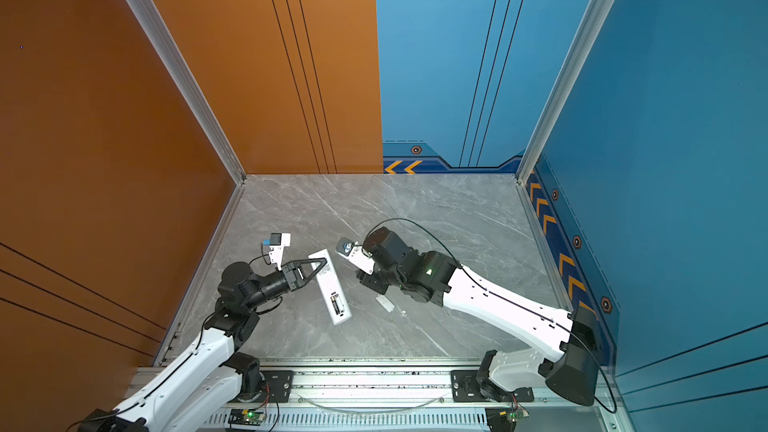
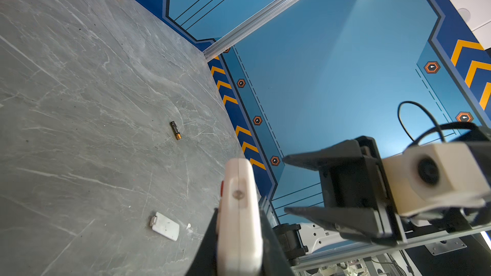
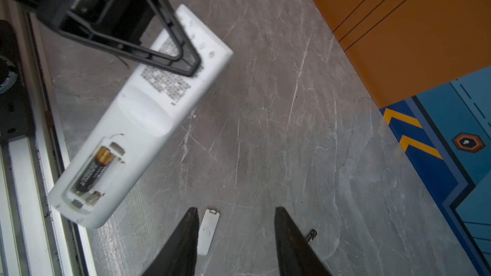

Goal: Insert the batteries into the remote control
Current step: 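Lift the right gripper off the remote and move it toward the loose battery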

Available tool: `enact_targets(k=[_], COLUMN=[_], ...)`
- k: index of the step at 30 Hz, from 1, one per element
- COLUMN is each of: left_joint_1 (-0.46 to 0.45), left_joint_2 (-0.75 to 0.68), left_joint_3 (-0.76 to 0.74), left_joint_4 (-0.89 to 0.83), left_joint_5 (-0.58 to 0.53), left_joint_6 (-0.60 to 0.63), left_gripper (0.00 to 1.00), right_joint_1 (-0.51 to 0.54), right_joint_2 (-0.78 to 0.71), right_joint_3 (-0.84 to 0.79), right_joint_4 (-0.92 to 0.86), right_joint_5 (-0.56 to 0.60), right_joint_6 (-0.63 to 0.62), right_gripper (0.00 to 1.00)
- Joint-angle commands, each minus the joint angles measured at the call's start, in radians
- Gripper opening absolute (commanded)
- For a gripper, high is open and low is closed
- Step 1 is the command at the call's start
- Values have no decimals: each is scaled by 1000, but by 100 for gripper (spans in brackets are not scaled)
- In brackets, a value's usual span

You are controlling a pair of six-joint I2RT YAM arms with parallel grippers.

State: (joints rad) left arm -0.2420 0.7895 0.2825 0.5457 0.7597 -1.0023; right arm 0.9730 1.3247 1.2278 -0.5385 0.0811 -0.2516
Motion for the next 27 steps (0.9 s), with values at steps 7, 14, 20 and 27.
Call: enact_targets(k=[7,14,20,27], left_joint_1=[9,12,14,13], left_joint_2=[-4,-1,6,4], left_joint_3=[12,12,7,8], left_joint_4=[10,10,10,10], left_joint_5=[-17,-18,-34,-53], left_joint_6=[15,16,16,15], left_gripper=[0,0,0,0], right_joint_1=[-222,-373,-448,-498], right_joint_2=[38,104,129,142], right_joint_3=[-30,-72,-112,-139], right_joint_4=[-6,-6,-5,-3], right_joint_5=[-76,-134,-152,-164], right_joint_6=[263,321,328,325], right_gripper=[53,53,57,63])
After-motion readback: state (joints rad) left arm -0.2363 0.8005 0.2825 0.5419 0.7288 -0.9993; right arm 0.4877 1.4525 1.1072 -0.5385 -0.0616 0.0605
